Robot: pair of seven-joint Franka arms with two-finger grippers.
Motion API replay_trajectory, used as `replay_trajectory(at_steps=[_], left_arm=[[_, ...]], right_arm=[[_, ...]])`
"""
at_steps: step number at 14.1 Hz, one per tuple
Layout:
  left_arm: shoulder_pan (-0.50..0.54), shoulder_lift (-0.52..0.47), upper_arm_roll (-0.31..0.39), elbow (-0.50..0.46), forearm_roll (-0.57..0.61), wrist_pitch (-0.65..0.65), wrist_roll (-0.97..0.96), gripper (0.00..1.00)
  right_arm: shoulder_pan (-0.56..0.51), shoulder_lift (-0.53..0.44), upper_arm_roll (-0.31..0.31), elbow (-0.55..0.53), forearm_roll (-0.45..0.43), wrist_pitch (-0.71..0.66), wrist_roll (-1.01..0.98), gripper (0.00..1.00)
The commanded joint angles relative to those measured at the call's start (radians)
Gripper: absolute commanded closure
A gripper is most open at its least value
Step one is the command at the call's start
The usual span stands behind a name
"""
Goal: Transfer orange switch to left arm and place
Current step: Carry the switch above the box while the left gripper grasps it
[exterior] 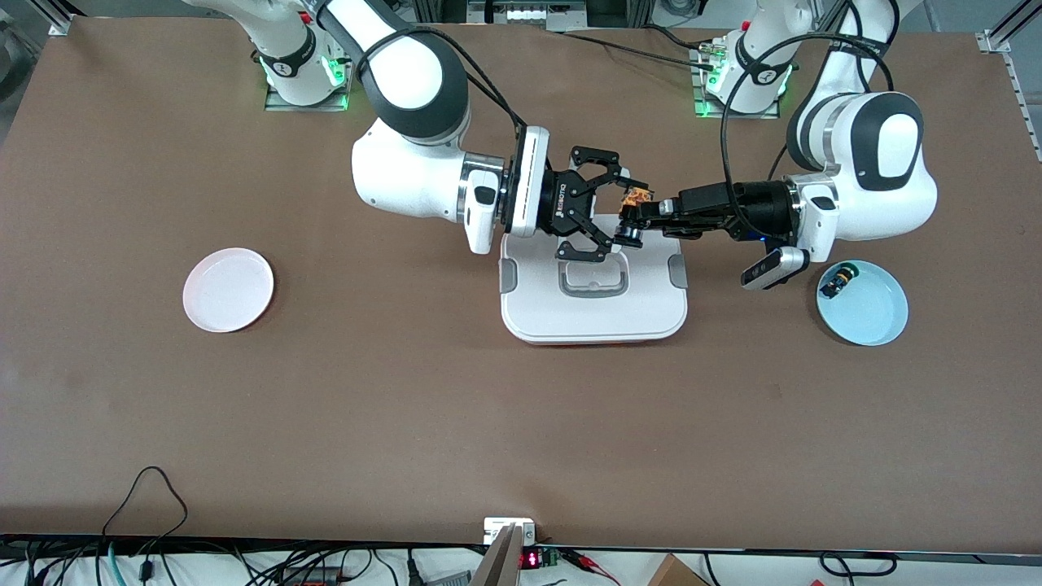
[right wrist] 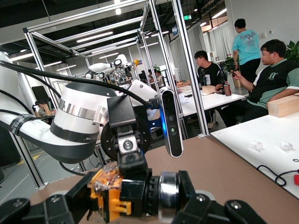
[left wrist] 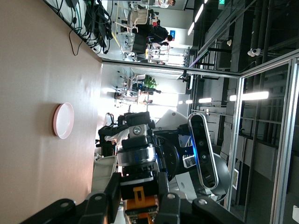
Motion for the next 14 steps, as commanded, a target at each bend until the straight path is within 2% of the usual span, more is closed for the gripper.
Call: replay_trajectory(at_steps=[1,2,3,4,12,13,14], left_arm=[[0.003,-0.015,-0.027,-0.009,-0.009,0.006,0.020,0.89],[0.005,-0.015,-0.027,-0.008,-0.009,0.006,0.020,0.89],[0.005,-0.015,-0.027,-0.008,-0.009,0.005,0.018,0.89],[0.005,-0.015,-0.027,-0.008,-0.009,0.005,0.018,0.89],[0.009,-0.017,-0.025,-0.005,0.000,-0.008,0.018,0.89],[0.019,-0.015,-0.021,0.000,0.015,-0.009,0.024,0.89],[0.023,-0.015,-0.022,0.005,0.081,-0.009,0.029,0.89]], right_arm=[[0.002,0.007,0.003,0.028,0.024,-0.004,0.010,0.97],[0.000,0.007,0.003,0.028,0.025,-0.004,0.016,0.90],[0.000,0.007,0.003,0.028,0.025,-0.004,0.032,0.42],[0.000,0.007,0.003,0.027,0.025,-0.004,0.052,0.01],[-0.018,-0.002,0.002,0.028,0.024,-0.007,0.097,0.00],[-0.023,-0.002,0.002,0.028,0.024,-0.007,0.098,0.00],[-0.024,-0.004,0.003,0.028,0.024,-0.007,0.105,0.00]])
